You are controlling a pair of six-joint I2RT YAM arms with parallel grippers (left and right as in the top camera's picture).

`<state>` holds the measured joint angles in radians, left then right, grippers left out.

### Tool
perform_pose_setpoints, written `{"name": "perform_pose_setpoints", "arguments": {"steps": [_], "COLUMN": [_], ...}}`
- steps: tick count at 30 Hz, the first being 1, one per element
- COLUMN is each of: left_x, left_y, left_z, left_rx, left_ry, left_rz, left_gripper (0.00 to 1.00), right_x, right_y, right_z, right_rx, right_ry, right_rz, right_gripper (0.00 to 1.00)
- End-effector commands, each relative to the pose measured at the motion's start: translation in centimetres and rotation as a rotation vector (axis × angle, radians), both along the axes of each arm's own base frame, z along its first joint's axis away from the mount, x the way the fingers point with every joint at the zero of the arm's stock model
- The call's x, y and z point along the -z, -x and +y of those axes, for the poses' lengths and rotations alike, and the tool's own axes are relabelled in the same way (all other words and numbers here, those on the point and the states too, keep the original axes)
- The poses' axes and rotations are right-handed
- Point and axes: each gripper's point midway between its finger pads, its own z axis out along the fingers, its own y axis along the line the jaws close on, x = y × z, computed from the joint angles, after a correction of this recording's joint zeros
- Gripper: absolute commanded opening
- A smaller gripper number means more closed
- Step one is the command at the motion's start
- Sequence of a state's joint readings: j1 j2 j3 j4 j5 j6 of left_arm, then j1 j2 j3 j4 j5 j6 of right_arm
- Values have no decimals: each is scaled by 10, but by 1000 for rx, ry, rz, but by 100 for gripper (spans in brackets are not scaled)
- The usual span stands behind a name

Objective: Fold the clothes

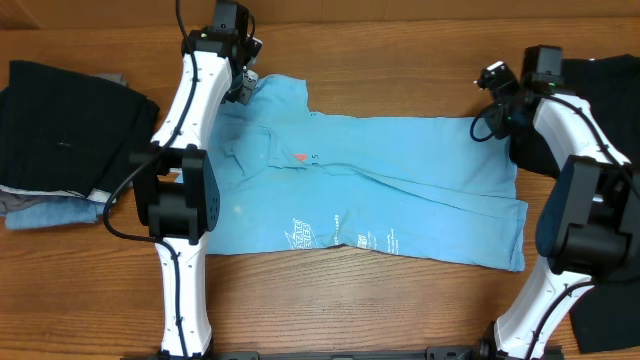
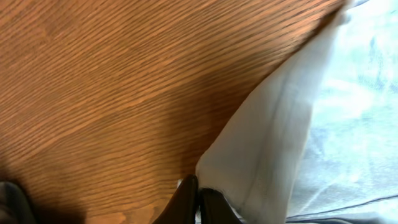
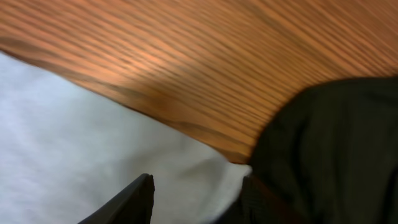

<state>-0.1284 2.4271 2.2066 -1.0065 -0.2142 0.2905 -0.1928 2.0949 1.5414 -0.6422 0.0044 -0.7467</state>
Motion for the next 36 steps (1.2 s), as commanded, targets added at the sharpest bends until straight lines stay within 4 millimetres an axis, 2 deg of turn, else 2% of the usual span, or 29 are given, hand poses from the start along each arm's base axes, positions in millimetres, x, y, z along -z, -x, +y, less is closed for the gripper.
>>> {"name": "perform_pose_setpoints", "arguments": {"steps": [1,6,8,16,25,27,30,33,36], "left_x": [-13,-12,-12,-12,-11,-10,-4,7,20], "left_y": [-5,-4,-4,-4,-2,0,2,6,11], "left_z": [9,12,12,12,11,9,3,8,21], "left_rx": [-31,-35,-35,-35,-34,-30,-41,-107,-165], "left_ry": [4,3,3,3,4,17,83,118,140], "left_rz": [-31,-27,-27,-27,-15,-8,5,20,39], "left_gripper": [8,9,9,11,13,32,53,63,68], "right_x": [0,12,18,43,51,54,57,57,57], "right_y": [1,4,3,-1,-15,-10,-7,-6,-6], "right_z": [-8,-15,-9,-7,-11,-12,-14,-14,-10], "right_rx": [3,11,-12,-32,-40,-34,-18,-4,-5], "right_ry": [-60,-98,-126,-141,-122,-123,-131,-139,-168], "right_rz": [-16,-1,1,13,-32,-12,-1,2,0], "right_gripper": [50,50,50,50,51,50,50,44,33]}}
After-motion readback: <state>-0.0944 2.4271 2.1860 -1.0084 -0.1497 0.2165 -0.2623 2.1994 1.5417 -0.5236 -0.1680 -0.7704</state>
